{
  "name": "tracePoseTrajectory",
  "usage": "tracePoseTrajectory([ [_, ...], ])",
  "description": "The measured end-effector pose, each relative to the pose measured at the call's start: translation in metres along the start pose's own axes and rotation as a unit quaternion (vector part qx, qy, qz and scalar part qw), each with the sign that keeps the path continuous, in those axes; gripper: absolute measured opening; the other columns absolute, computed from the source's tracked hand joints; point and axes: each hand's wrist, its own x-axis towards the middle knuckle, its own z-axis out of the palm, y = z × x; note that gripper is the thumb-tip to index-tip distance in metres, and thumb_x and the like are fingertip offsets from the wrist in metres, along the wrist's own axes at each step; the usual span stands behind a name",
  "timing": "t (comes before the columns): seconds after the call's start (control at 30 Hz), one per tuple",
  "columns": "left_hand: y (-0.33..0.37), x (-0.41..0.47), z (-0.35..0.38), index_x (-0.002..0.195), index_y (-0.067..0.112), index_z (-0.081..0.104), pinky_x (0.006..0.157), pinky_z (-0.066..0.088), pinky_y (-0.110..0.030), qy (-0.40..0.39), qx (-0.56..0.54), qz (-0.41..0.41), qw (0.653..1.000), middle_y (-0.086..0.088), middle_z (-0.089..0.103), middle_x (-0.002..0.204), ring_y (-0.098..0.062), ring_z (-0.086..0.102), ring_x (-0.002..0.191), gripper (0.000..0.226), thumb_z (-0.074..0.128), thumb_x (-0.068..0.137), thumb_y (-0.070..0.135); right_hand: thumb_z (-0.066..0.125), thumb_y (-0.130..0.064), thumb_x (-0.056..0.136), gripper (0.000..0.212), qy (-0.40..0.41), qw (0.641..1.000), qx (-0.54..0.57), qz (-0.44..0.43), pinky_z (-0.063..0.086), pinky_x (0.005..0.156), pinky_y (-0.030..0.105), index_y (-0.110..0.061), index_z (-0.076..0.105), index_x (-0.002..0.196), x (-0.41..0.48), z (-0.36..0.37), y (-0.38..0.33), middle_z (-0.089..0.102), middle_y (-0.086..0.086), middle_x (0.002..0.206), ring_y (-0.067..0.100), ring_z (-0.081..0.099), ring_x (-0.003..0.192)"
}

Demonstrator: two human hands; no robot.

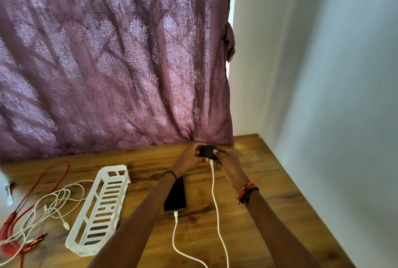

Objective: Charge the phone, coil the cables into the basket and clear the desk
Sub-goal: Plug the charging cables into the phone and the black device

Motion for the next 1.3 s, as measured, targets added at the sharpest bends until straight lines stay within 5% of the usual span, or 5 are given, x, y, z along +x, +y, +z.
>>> tracePoseTrajectory([
  [0.23, -0.035, 0.001, 0.025, 0.131, 0.009, 0.052, 0.093, 0.038, -0.018, -0.014, 0.119, -0.028, 0.992, -0.013, 0.047, 0.125, -0.025, 0.052, 0.114, 0.062, 0.077, 0.075, 0.018, 0.043, 0.012, 0.089, 0.032, -0.002, 0.995, -0.052, 0.084, 0.045, 0.1, 0.051, 0.016, 0.05, 0.12, 0.014, -0.01, 0.039, 0.056, 0.033, 0.121, 0.045, 0.057, 0.111],
  [0.37, -0.049, -0.003, 0.037, 0.134, 0.005, 0.048, 0.107, 0.037, -0.035, -0.024, 0.11, -0.057, 0.992, -0.016, 0.044, 0.131, -0.027, 0.046, 0.122, 0.063, 0.074, 0.078, 0.019, 0.047, 0.012, 0.088, 0.03, 0.011, 0.992, -0.057, 0.112, 0.05, 0.096, 0.047, 0.016, 0.05, 0.118, 0.019, -0.014, 0.054, 0.057, 0.031, 0.12, 0.041, 0.061, 0.107],
  [0.5, -0.063, -0.004, 0.047, 0.135, 0.006, 0.047, 0.101, 0.033, -0.026, -0.032, 0.133, -0.077, 0.988, -0.017, 0.042, 0.128, -0.028, 0.043, 0.12, 0.064, 0.073, 0.078, 0.02, 0.05, 0.012, 0.087, 0.029, 0.041, 0.988, -0.044, 0.142, 0.054, 0.086, 0.042, 0.013, 0.049, 0.116, 0.026, -0.016, 0.071, 0.055, 0.029, 0.122, 0.038, 0.061, 0.107],
  [0.7, -0.077, -0.001, 0.055, 0.136, 0.007, 0.045, 0.103, 0.028, -0.025, -0.043, 0.136, -0.095, 0.985, -0.018, 0.04, 0.132, -0.029, 0.039, 0.124, 0.057, 0.067, 0.084, 0.015, 0.05, 0.014, 0.086, 0.021, 0.075, 0.982, -0.041, 0.166, 0.054, 0.085, 0.042, 0.0, 0.054, 0.072, 0.032, -0.014, 0.088, 0.06, 0.024, 0.099, 0.039, 0.062, 0.106],
  [1.3, -0.1, 0.002, 0.055, 0.132, 0.005, 0.049, 0.106, 0.034, -0.039, -0.08, 0.153, -0.073, 0.982, -0.018, 0.047, 0.131, -0.032, 0.044, 0.123, 0.051, 0.065, 0.085, 0.016, 0.056, 0.012, 0.084, 0.014, 0.159, 0.976, -0.092, 0.115, 0.056, 0.085, 0.045, -0.002, 0.056, 0.081, 0.031, -0.006, 0.116, 0.063, 0.025, 0.105, 0.035, 0.066, 0.097],
])
